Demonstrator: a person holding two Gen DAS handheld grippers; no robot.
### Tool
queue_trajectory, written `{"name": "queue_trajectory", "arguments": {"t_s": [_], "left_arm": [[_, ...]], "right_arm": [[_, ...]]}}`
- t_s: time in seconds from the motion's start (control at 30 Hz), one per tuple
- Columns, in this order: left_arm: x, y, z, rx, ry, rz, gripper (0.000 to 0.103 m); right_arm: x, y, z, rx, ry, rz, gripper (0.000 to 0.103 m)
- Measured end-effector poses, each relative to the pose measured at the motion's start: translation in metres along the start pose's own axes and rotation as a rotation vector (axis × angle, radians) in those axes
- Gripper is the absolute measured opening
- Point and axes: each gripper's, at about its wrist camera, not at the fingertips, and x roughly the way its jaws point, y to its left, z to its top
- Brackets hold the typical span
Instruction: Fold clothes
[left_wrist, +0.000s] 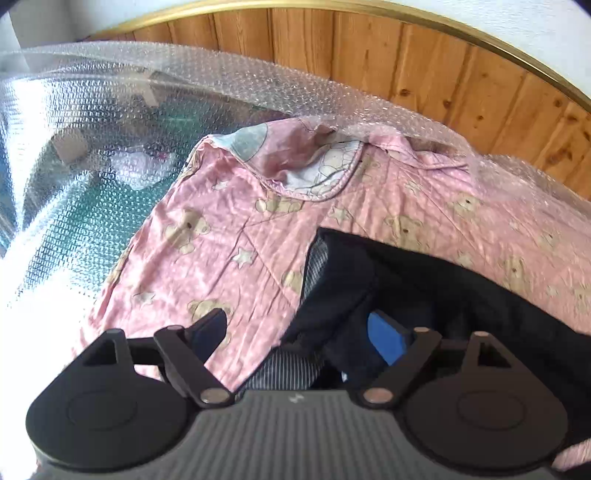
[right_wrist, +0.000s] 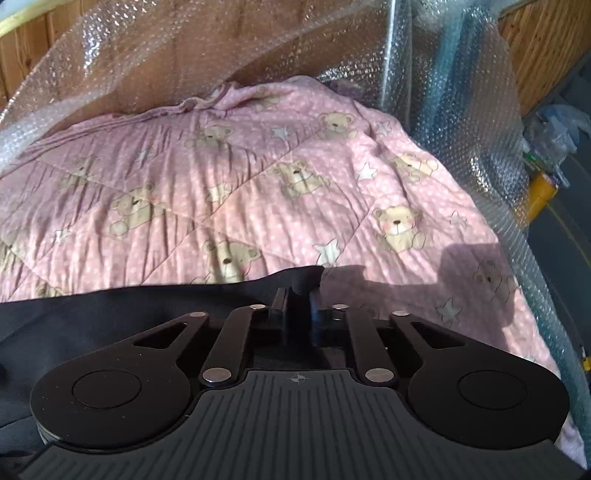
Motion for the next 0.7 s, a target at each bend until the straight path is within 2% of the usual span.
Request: {"name": "queue_trajectory", "arguments": {"t_s": [0.03, 0.17, 0.27, 0.33, 0.4, 0.5, 0.57, 0.6, 0.67, 0.7], "left_arm": [[0.016, 0.003, 0.01, -0.036, 0.011, -0.003, 0.086], [0.064, 0.014, 0.032, -0.137, 0.094, -0.076, 0.086], [0.076, 0.016, 0.039, -0.137, 0.108, -0.141, 0.084], [0.072, 0.021, 0.041, -0.164, 0.1, -0.196, 0.084], [0.068, 0.03, 0.04, -0.208, 0.12, -0.287, 0.088], [0.081, 0.034, 0.039, -0.254, 0.207, -0.411, 0.088], [0.094, 0.027, 0.04, -0.246, 0.249, -0.442, 0.085], [0.1, 0.023, 0.041, -0.236, 0.268, -0.449, 0.062], [0.105, 0.013, 0.046, -0.209, 0.276, -0.473, 0.008], [0.097, 0.007, 0.052, -0.193, 0.241, -0.507, 0.007]], "right_arm": [[-0.008, 0.003, -0.005, 0.0, -0.011, -0.003, 0.056], [-0.035, 0.012, -0.015, -0.005, -0.021, 0.019, 0.063], [-0.051, 0.019, -0.022, -0.023, -0.028, 0.019, 0.075], [-0.058, 0.023, -0.026, -0.038, -0.028, 0.02, 0.076], [-0.064, 0.026, -0.029, -0.036, -0.027, 0.002, 0.077], [-0.067, 0.027, -0.033, 0.005, -0.028, -0.021, 0.079], [-0.066, 0.03, -0.035, 0.021, -0.028, -0.045, 0.08], [-0.066, 0.031, -0.036, 0.029, -0.028, -0.057, 0.081], [-0.065, 0.035, -0.038, 0.034, -0.024, -0.074, 0.082], [-0.065, 0.036, -0.038, 0.029, -0.023, -0.075, 0.082]]}}
